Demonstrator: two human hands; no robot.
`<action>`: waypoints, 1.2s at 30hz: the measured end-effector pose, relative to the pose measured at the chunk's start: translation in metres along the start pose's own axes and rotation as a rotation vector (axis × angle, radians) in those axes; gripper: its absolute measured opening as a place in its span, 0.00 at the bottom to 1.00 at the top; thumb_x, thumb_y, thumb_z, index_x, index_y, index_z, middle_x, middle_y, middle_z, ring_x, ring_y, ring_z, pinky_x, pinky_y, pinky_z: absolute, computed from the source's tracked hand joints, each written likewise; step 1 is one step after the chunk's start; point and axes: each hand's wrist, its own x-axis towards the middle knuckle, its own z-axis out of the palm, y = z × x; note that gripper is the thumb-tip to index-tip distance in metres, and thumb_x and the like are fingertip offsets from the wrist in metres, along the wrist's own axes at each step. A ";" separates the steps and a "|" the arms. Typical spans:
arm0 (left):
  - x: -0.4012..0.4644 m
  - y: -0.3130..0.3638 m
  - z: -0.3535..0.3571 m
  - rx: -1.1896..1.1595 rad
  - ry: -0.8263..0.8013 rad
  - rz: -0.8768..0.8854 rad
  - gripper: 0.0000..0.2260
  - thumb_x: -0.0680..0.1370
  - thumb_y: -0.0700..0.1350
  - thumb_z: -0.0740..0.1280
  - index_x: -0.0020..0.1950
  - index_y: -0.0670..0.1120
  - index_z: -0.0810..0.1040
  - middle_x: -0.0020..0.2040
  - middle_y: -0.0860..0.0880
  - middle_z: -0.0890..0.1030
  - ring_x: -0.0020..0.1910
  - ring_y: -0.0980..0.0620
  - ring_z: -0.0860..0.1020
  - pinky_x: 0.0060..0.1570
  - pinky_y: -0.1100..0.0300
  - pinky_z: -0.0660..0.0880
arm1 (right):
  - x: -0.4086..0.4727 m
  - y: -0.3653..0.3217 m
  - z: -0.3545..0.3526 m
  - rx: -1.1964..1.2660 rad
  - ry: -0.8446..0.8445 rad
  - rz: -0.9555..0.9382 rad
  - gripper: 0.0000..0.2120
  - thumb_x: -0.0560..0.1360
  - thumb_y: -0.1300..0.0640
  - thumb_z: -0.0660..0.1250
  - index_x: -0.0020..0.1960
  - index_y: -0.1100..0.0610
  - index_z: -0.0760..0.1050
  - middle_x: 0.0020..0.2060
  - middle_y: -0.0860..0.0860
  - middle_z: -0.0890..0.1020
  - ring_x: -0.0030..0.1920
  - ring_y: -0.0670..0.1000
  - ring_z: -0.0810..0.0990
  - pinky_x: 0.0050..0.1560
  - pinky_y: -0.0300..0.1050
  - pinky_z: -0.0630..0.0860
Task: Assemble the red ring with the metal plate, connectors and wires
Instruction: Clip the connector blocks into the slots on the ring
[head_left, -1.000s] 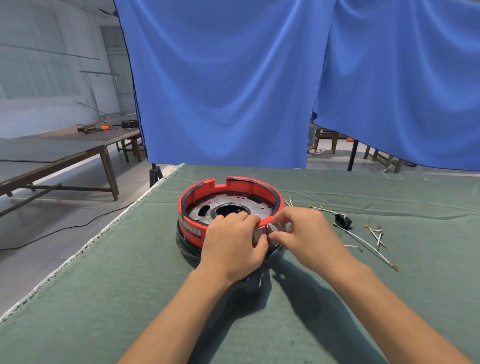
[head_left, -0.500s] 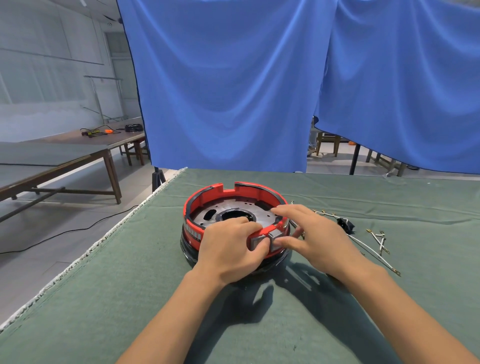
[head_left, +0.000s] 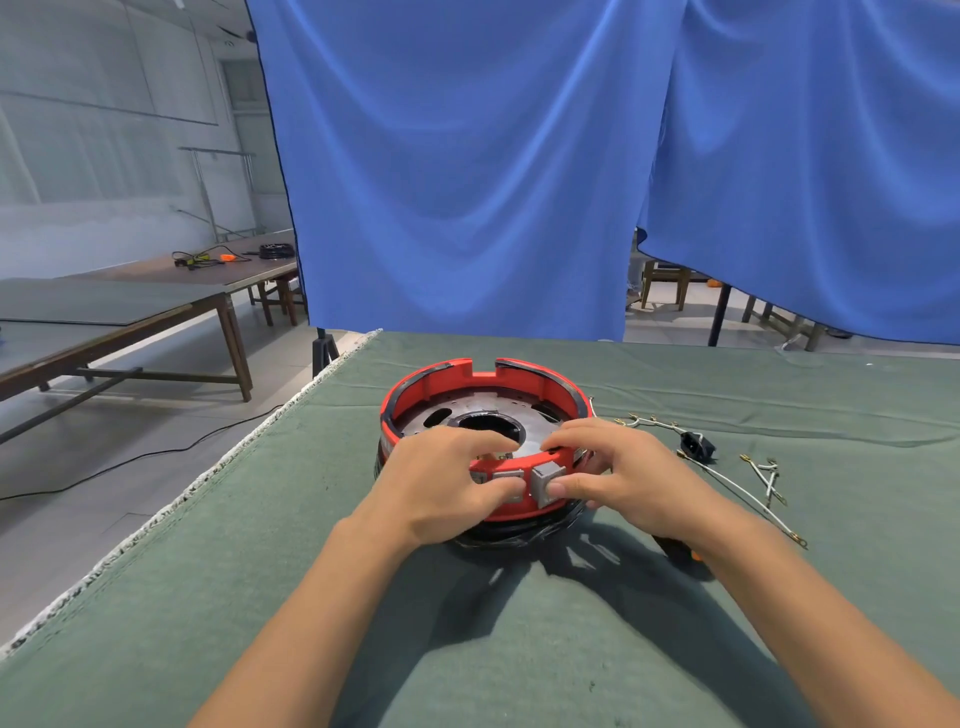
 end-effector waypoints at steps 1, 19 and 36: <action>0.000 -0.003 -0.001 -0.015 -0.009 -0.016 0.18 0.72 0.62 0.67 0.60 0.60 0.79 0.55 0.60 0.82 0.55 0.60 0.77 0.55 0.60 0.72 | 0.000 0.000 0.001 -0.002 0.012 0.003 0.13 0.70 0.53 0.75 0.53 0.48 0.80 0.54 0.42 0.77 0.41 0.35 0.74 0.49 0.40 0.73; -0.002 -0.009 0.004 -0.005 0.128 0.128 0.15 0.72 0.64 0.64 0.56 0.63 0.80 0.46 0.55 0.85 0.46 0.52 0.81 0.44 0.54 0.76 | 0.005 0.001 0.010 -0.190 0.159 0.091 0.11 0.67 0.40 0.72 0.44 0.36 0.71 0.46 0.38 0.77 0.47 0.44 0.74 0.47 0.46 0.70; 0.008 -0.004 0.014 0.219 0.752 0.280 0.20 0.79 0.45 0.61 0.27 0.43 0.71 0.25 0.47 0.71 0.25 0.46 0.71 0.24 0.55 0.66 | 0.001 -0.016 0.036 -0.316 0.302 -0.112 0.19 0.67 0.35 0.69 0.40 0.50 0.70 0.37 0.43 0.75 0.44 0.47 0.68 0.44 0.41 0.66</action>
